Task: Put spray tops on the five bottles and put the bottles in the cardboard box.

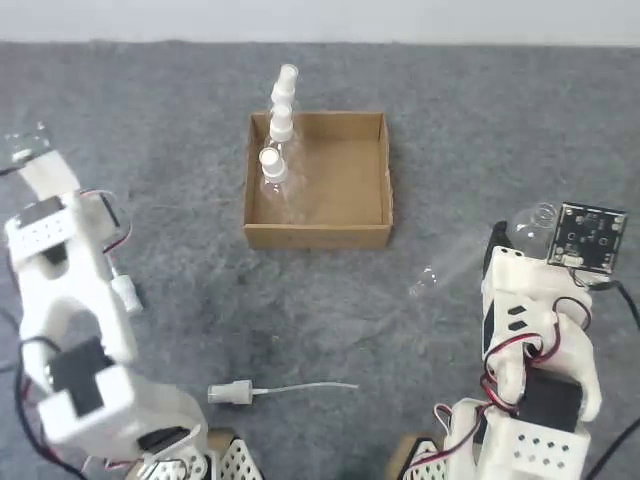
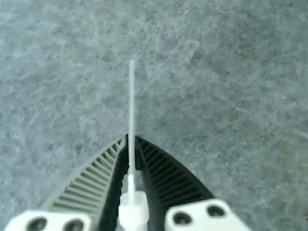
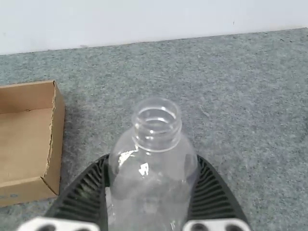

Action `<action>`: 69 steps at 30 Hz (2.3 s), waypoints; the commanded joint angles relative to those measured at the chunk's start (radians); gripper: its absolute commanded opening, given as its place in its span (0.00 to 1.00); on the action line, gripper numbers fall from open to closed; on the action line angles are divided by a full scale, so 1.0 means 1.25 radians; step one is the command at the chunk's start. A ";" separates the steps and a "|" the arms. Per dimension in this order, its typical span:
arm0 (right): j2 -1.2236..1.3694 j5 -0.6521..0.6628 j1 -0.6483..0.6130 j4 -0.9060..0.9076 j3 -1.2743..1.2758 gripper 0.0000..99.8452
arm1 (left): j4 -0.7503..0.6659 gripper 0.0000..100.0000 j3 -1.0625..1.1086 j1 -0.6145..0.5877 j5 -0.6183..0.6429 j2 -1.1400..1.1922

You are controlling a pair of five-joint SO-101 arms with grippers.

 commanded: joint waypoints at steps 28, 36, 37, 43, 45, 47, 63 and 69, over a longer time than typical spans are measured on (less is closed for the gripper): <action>-0.012 0.014 -0.008 -0.021 -0.011 0.03 | 0.184 0.01 -0.419 -0.191 -0.164 0.421; -0.012 0.014 -0.008 -0.021 -0.011 0.03 | 0.423 0.01 -0.419 -0.281 -0.296 0.421; -0.012 0.014 -0.008 -0.021 -0.011 0.03 | 0.446 0.01 -0.419 -0.290 -0.309 0.421; -0.012 0.014 -0.008 -0.021 -0.011 0.03 | 0.571 0.01 -0.420 -0.307 -0.356 0.421; -0.012 0.014 -0.008 -0.021 -0.011 0.03 | 0.620 0.01 -0.420 -0.303 -0.367 0.421; -0.010 0.014 -0.008 -0.021 -0.011 0.03 | 0.664 0.01 -0.420 -0.301 -0.374 0.421; -0.009 0.014 -0.008 -0.021 -0.011 0.03 | 0.665 0.01 -0.562 -0.271 -0.743 0.421; -0.007 0.015 -0.008 -0.021 -0.011 0.03 | 0.665 0.06 -0.533 -0.216 -0.846 0.344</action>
